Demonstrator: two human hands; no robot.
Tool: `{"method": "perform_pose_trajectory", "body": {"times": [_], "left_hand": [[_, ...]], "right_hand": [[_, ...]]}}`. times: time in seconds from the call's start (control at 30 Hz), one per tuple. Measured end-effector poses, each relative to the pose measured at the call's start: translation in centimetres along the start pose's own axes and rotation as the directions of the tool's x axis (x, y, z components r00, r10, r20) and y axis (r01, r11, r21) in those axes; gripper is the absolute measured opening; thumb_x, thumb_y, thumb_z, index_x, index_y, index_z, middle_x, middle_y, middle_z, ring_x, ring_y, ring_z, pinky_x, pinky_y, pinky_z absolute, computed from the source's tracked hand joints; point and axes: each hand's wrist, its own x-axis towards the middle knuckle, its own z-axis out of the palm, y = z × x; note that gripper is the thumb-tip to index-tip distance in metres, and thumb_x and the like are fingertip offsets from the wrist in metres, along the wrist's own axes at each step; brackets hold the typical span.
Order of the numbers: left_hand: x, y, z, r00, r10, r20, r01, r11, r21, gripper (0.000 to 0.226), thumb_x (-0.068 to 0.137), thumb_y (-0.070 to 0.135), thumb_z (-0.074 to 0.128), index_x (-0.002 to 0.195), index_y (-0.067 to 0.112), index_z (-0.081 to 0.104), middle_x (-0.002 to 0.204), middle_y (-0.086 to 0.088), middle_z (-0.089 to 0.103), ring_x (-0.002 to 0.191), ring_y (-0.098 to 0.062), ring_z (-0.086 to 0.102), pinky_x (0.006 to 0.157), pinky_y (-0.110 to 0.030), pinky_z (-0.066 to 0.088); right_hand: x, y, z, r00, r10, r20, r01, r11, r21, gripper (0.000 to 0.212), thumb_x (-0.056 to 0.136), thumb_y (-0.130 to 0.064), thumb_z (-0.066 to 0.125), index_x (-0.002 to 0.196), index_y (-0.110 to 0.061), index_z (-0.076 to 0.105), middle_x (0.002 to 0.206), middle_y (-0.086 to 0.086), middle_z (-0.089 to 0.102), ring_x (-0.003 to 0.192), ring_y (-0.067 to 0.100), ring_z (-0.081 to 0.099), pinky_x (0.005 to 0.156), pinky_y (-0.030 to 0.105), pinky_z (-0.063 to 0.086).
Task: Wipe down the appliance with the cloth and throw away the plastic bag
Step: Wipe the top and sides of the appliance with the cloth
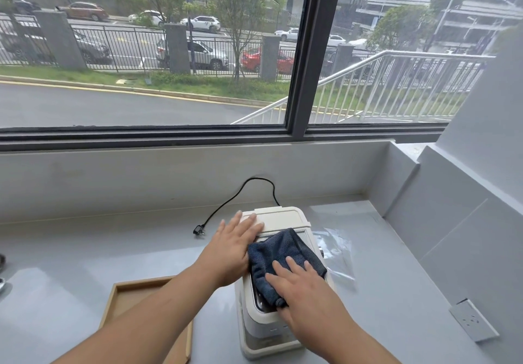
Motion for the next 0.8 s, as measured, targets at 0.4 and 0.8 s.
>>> {"method": "perform_pose_trajectory", "body": {"times": [0.4, 0.8], "left_hand": [[2.9, 2.6, -0.3, 0.991, -0.132, -0.004, 0.132, 0.990, -0.055, 0.059, 0.101, 0.060, 0.033, 0.156, 0.040, 0.031, 0.173, 0.010, 0.009, 0.159, -0.023, -0.002, 0.128, -0.053, 0.007], [2.3, 2.3, 0.0, 0.992, -0.124, -0.003, 0.123, 0.985, -0.118, 0.054, 0.106, 0.051, 0.031, 0.158, 0.041, 0.027, 0.173, 0.014, 0.004, 0.159, -0.018, -0.006, 0.128, -0.051, 0.011]], "right_hand": [[-4.6, -0.2, 0.6, 0.995, -0.056, -0.087, 0.044, 0.989, -0.142, 0.069, 0.034, -0.056, 0.085, 0.101, -0.038, 0.082, 0.116, -0.012, 0.076, 0.104, 0.017, 0.075, 0.079, 0.036, 0.063], [-1.2, 2.1, 0.4, 0.983, 0.172, -0.063, -0.171, 0.985, 0.020, 0.067, 0.102, -0.028, 0.045, 0.163, -0.024, 0.018, 0.173, -0.001, 0.004, 0.158, 0.027, 0.001, 0.127, 0.045, -0.001]]}}
